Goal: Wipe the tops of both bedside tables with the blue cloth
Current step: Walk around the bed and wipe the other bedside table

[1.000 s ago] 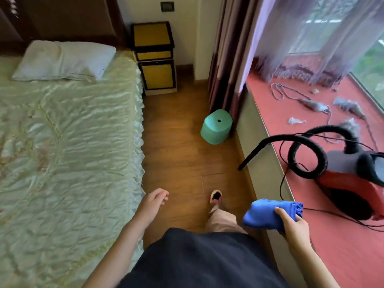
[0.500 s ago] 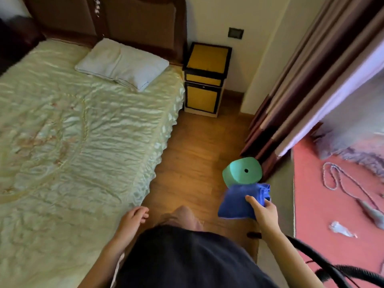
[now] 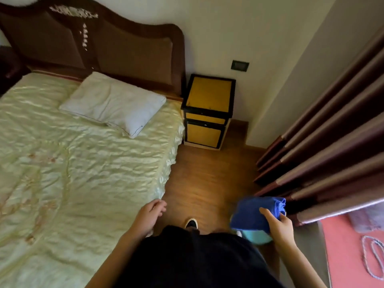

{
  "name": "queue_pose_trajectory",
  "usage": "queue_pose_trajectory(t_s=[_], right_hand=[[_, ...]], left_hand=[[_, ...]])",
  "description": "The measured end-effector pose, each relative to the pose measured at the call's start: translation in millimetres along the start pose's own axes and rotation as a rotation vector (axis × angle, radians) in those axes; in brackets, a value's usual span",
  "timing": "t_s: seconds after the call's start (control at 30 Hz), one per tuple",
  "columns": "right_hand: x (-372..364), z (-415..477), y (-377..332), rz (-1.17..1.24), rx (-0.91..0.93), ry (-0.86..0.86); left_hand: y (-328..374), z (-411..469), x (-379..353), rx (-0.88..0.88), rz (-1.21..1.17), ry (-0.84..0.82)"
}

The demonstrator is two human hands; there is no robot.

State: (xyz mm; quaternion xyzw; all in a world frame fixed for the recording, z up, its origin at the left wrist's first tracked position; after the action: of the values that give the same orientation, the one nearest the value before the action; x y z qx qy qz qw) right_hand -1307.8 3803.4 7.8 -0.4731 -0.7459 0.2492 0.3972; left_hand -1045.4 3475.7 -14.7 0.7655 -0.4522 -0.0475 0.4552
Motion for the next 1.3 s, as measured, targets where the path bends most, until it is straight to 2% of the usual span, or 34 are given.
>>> queue_pose_trajectory(t_s=[0.17, 0.33, 0.57, 0.8, 0.93, 1.1, 1.3], right_hand=[[-23, 44, -62, 0.050, -0.027, 0.079], [-62, 106, -107, 0.054, -0.063, 0.094], [-164, 219, -213, -0.013, -0.022, 0.002], [-252, 288, -320, -0.044, 0.001, -0.109], [-298, 313, -363, -0.027, 0.011, -0.137], [-367, 361, -387, 0.001, 0.011, -0.126], [-455, 444, -385, 0.092, 0.106, -0.178]], left_hand=[[94, 84, 1, -0.101, 0.053, -0.091], [135, 156, 7, -0.071, 0.030, -0.095], [191, 268, 21, 0.005, 0.099, -0.015], [286, 363, 36, -0.089, 0.312, -0.033], [332, 416, 34, -0.159, 0.361, -0.105], [353, 515, 18, -0.175, 0.314, -0.131], [330, 662, -20, -0.138, 0.318, -0.070]])
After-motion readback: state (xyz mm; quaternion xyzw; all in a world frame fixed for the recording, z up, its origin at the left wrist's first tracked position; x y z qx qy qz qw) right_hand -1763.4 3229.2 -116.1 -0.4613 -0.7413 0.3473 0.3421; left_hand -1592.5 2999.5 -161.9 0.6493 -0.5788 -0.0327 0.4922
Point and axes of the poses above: each hand's wrist, its own z-axis towards the middle knuckle, its own x-axis out of the back of the hand, y = z × x, the point moved 8 cm from there along z, towards the middle knuckle, and after that the axes turned 2 degrees about y, right-handed, at the moved point
